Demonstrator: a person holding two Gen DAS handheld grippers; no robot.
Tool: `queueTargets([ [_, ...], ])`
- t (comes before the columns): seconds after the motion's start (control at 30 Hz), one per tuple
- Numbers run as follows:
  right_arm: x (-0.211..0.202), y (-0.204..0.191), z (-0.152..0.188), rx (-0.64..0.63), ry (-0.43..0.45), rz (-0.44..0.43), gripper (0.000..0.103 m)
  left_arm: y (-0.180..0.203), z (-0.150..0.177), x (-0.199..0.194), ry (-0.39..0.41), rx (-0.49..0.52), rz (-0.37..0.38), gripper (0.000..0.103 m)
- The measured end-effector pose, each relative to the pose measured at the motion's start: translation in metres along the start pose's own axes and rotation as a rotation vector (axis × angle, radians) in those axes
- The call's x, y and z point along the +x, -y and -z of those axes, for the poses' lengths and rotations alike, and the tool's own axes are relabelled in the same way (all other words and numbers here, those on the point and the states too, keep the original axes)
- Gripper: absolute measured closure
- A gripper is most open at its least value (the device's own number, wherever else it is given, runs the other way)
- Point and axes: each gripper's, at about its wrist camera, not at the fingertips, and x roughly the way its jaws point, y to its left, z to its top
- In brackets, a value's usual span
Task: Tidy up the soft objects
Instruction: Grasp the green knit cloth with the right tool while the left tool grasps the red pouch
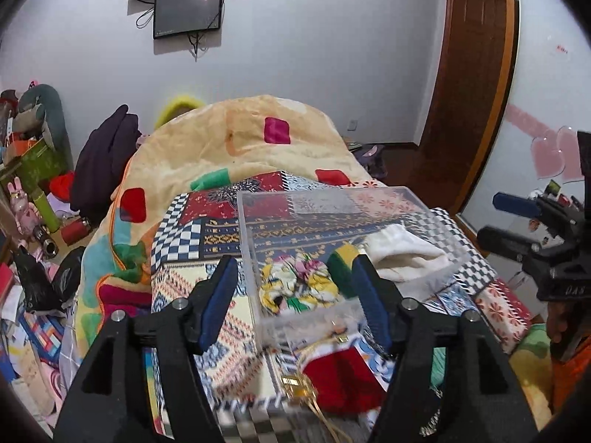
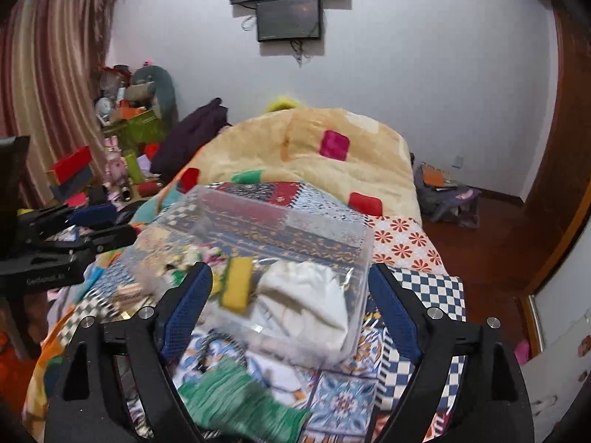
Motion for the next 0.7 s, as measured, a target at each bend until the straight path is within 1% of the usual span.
queueTargets([
  [0.1,-0.005,-0.009,0.012,-0.019,-0.018,-0.025,0.014,-0.001,0.012,-0.008,-0.011,-0.015,0.005,0.030],
  [0.2,-0.002,-0.015,0.028,-0.039,-0.059,-0.038,0.014,0.000,0.031,-0.005,-0.054,-0.027,0.011,0.030],
  [0.3,0.012,-0.018,0.045,-0.041,-0.122,-0.047,0.014,-0.003,0.049,0.004,-0.108,-0.046,0.017,0.030],
  [0.47,0.038,-0.017,0.074,0.004,-0.247,-0.087,0.014,-0.004,0.078,0.022,-0.202,-0.080,0.025,0.030],
  [0.57,0.052,-0.013,0.080,0.036,-0.290,-0.116,0.014,-0.003,0.089,0.031,-0.231,-0.085,0.031,0.030],
  [0.7,0.059,-0.012,0.086,0.044,-0.315,-0.133,0.015,0.001,0.094,0.041,-0.250,-0.094,0.052,0.031],
])
